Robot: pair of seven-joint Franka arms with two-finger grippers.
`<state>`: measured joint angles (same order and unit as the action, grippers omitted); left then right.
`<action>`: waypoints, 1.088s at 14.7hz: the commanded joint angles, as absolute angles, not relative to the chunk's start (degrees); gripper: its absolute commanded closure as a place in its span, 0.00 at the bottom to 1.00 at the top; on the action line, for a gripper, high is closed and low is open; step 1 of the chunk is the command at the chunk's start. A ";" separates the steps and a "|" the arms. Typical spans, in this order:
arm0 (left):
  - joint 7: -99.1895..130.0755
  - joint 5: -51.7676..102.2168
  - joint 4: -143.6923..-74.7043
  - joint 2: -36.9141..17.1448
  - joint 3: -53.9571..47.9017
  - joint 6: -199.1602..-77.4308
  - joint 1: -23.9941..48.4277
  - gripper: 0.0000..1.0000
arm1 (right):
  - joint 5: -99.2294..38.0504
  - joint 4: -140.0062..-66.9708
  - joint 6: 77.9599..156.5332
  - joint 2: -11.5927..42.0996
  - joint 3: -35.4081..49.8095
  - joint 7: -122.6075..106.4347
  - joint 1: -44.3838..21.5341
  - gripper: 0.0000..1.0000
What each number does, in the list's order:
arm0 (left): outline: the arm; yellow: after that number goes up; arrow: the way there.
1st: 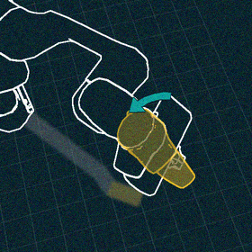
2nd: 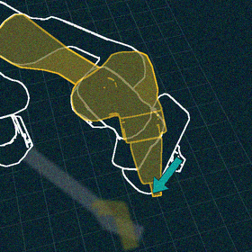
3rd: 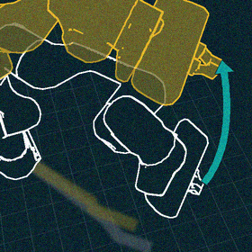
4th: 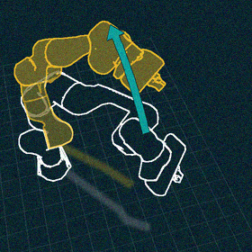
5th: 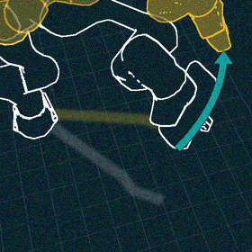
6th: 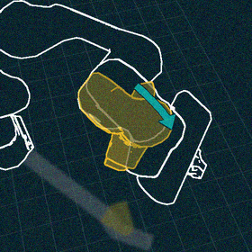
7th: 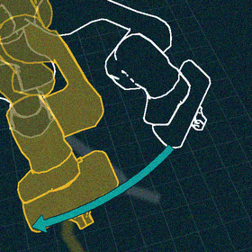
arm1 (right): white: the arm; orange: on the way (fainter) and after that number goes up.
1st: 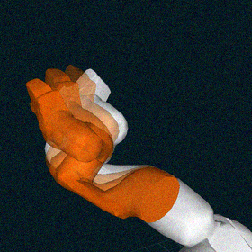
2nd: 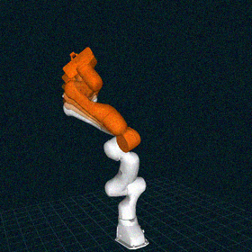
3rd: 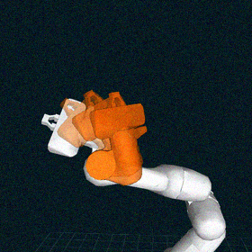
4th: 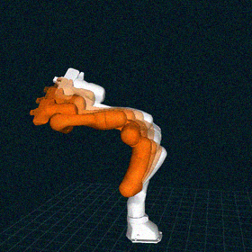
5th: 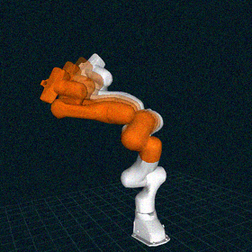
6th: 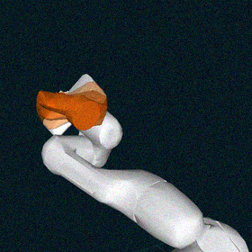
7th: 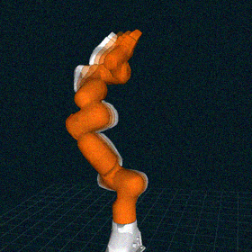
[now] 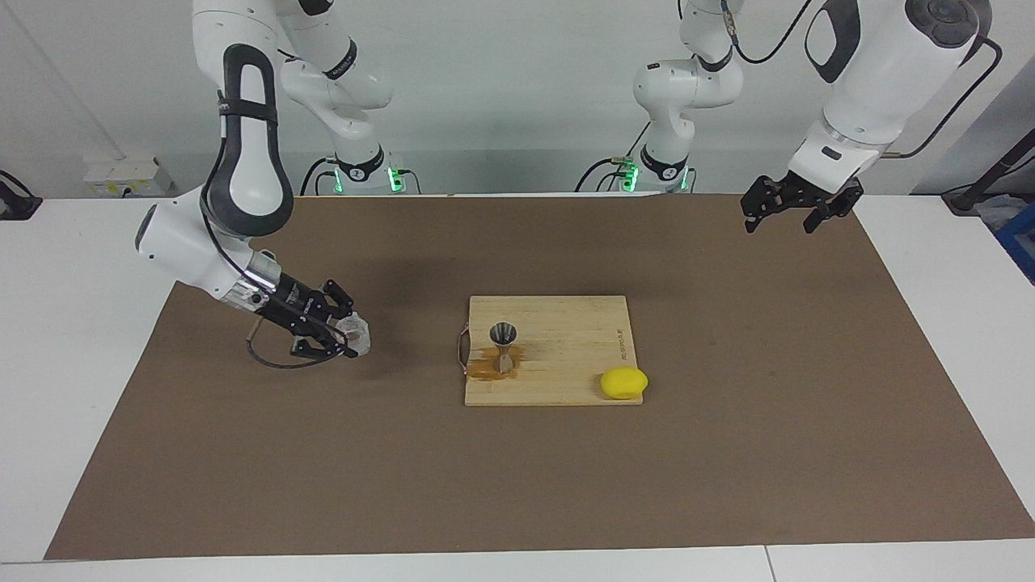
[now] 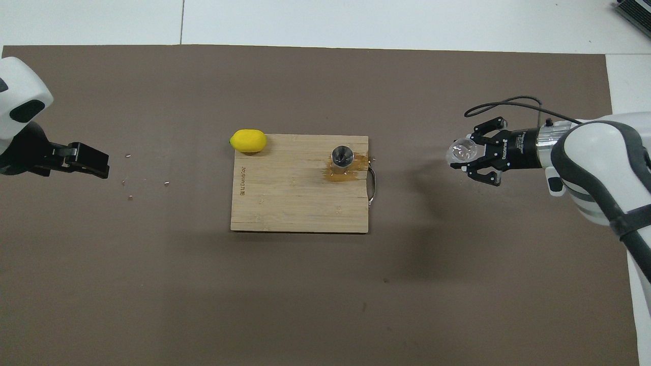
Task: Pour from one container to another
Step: 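Carry the clear glass with the right gripper over the metal cup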
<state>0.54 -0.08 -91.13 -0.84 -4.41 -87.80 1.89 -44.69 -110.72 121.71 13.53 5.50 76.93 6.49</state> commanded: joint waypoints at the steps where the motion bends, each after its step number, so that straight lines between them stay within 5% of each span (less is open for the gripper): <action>1: -0.26 -0.79 -92.55 0.70 -3.34 -87.19 2.81 0.00 | -39.66 -106.10 122.43 15.64 5.54 82.95 3.35 1.00; 7: 0.44 2.37 -85.09 -0.26 -7.56 -81.14 -2.64 0.00 | -32.80 -99.50 123.31 18.37 5.54 90.52 -3.50 1.00; 16: 0.35 2.37 -87.80 1.40 -7.12 -81.83 -2.02 0.00 | -22.41 -92.65 122.70 22.23 5.54 100.71 -11.94 1.00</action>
<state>0.64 1.80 -86.22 -0.05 -6.78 -82.32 -1.54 -24.68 -96.60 122.76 19.50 5.52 97.56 -10.34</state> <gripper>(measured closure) 0.000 0.493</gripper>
